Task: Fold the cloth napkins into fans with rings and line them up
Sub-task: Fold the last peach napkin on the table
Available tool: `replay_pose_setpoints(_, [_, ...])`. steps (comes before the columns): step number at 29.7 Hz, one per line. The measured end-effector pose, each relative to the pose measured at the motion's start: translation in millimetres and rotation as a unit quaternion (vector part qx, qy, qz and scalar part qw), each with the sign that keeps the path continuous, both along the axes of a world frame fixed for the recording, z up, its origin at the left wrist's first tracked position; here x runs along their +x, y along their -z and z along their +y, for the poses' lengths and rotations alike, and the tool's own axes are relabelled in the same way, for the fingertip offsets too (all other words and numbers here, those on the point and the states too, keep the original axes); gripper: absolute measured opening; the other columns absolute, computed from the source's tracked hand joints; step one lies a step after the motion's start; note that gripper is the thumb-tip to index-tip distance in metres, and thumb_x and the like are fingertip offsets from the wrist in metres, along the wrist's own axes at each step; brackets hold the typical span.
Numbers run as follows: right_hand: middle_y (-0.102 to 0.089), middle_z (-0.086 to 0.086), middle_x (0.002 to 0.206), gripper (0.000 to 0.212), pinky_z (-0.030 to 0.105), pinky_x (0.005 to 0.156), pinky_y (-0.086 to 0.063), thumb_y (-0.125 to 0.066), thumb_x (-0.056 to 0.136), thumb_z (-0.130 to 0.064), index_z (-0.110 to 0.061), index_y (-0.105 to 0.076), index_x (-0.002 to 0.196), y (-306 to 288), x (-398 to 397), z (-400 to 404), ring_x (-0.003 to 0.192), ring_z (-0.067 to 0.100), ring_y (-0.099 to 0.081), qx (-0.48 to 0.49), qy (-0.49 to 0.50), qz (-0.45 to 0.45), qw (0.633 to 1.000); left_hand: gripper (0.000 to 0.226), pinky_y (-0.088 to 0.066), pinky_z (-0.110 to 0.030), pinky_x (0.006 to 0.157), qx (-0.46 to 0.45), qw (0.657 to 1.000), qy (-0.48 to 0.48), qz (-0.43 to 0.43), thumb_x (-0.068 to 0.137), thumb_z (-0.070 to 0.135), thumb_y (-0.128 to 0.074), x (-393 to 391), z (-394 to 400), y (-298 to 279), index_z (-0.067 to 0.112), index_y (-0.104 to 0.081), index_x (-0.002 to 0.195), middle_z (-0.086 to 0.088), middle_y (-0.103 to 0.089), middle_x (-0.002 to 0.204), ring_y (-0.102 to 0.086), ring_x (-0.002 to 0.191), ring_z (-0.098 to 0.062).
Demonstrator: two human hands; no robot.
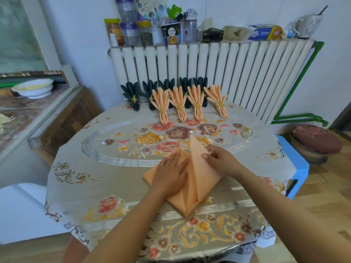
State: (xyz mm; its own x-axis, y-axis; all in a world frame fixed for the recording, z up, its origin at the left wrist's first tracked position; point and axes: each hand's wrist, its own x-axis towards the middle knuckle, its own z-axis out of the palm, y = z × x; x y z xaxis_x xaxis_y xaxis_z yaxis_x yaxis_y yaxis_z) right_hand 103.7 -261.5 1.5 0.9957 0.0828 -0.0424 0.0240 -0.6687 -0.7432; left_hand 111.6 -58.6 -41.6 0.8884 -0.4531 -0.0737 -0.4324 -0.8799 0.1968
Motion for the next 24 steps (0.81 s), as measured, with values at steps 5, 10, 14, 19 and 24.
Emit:
replay_pose_setpoints(5, [-0.058,-0.004,0.074,0.014,0.030,0.063,-0.037,-0.048,0.096,-0.036,-0.025,-0.049,0.088,18.4,2.8,23.3,0.076,0.020,-0.055,-0.048,0.081,-0.035,0.995,0.051,0.000,-0.024,0.118,-0.141,0.989,-0.043,0.027,0.104,0.028,-0.020,-0.8,1.6,-3.4,0.023,-0.011,0.153,0.007,-0.008,0.161,-0.005,0.145,-0.003])
replay_pose_setpoints(10, [-0.066,0.000,0.090,0.023,0.032,0.070,-0.044,-0.044,0.096,-0.041,-0.021,-0.057,0.097,32.5,2.5,42.3,0.088,0.022,-0.060,-0.165,0.117,-0.069,0.977,0.056,-0.002,-0.022,0.116,-0.223,0.972,-0.061,0.029,0.104,0.034,-0.024,-6.6,3.9,-6.0,0.024,-0.003,0.154,0.009,-0.010,0.160,-0.013,0.145,-0.005])
replay_pose_setpoints(14, [-0.061,0.003,0.096,0.029,0.035,0.076,-0.042,-0.042,0.096,-0.038,-0.015,-0.060,0.092,44.4,7.7,49.2,0.091,0.023,-0.056,-0.193,0.137,-0.108,0.966,0.057,-0.001,-0.028,0.119,-0.150,0.988,-0.035,0.013,0.102,0.042,-0.023,-4.1,3.3,-2.0,0.027,-0.002,0.153,0.006,-0.006,0.161,-0.005,0.146,-0.005])
replay_pose_setpoints(19, [-0.061,0.001,0.095,0.025,0.035,0.077,-0.042,-0.044,0.095,-0.041,-0.018,-0.054,0.095,47.9,10.7,52.1,0.089,0.022,-0.054,-0.194,0.182,-0.109,0.958,0.054,0.004,-0.028,0.117,-0.094,0.995,-0.022,0.016,0.101,0.049,-0.020,-1.8,3.5,-0.2,0.034,-0.010,0.153,0.004,0.003,0.161,0.004,0.147,-0.007])
replay_pose_setpoints(24, [-0.064,0.001,0.090,0.025,0.035,0.074,-0.048,-0.048,0.093,-0.041,-0.024,-0.064,0.085,43.1,16.1,48.2,0.082,0.019,-0.058,-0.142,0.175,-0.069,0.972,0.055,0.004,-0.030,0.118,-0.093,0.995,-0.019,0.015,0.100,0.052,-0.021,-1.4,3.9,0.9,0.036,-0.010,0.152,0.004,0.005,0.161,0.006,0.147,-0.007])
